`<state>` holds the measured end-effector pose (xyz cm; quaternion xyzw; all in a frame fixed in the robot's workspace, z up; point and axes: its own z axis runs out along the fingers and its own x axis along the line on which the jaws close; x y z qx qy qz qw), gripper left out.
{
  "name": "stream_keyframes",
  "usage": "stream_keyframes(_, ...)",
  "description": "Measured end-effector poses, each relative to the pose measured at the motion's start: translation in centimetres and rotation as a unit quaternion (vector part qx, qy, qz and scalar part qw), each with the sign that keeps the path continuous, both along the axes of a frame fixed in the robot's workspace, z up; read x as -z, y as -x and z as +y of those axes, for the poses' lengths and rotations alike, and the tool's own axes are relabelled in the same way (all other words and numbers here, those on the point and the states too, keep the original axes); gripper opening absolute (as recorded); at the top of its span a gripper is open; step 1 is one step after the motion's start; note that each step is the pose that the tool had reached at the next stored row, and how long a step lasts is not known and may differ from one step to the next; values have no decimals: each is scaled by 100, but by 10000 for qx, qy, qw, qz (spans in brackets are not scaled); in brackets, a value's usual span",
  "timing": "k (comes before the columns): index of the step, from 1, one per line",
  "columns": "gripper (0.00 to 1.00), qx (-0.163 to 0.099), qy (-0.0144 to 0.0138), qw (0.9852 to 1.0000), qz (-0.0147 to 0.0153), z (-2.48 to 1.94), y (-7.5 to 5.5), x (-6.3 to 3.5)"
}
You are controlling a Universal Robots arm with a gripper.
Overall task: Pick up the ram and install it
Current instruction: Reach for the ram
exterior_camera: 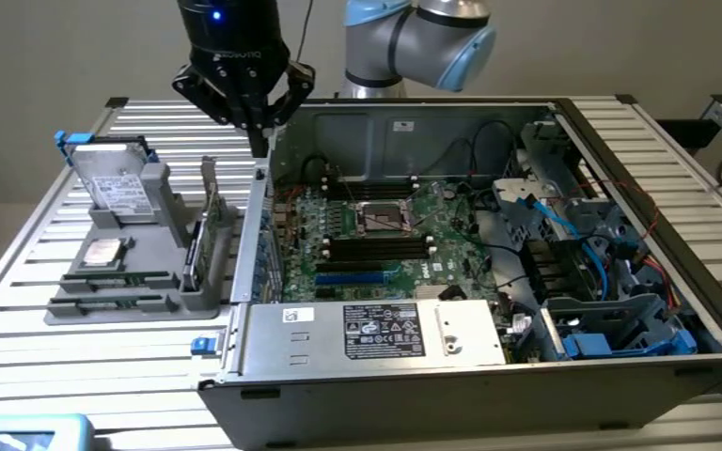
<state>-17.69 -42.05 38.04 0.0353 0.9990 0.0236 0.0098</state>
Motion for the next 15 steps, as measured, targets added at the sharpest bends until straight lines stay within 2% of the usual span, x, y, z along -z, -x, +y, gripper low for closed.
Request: stream_keyframes(15,11,0,0,10000,28,-97,671,94)
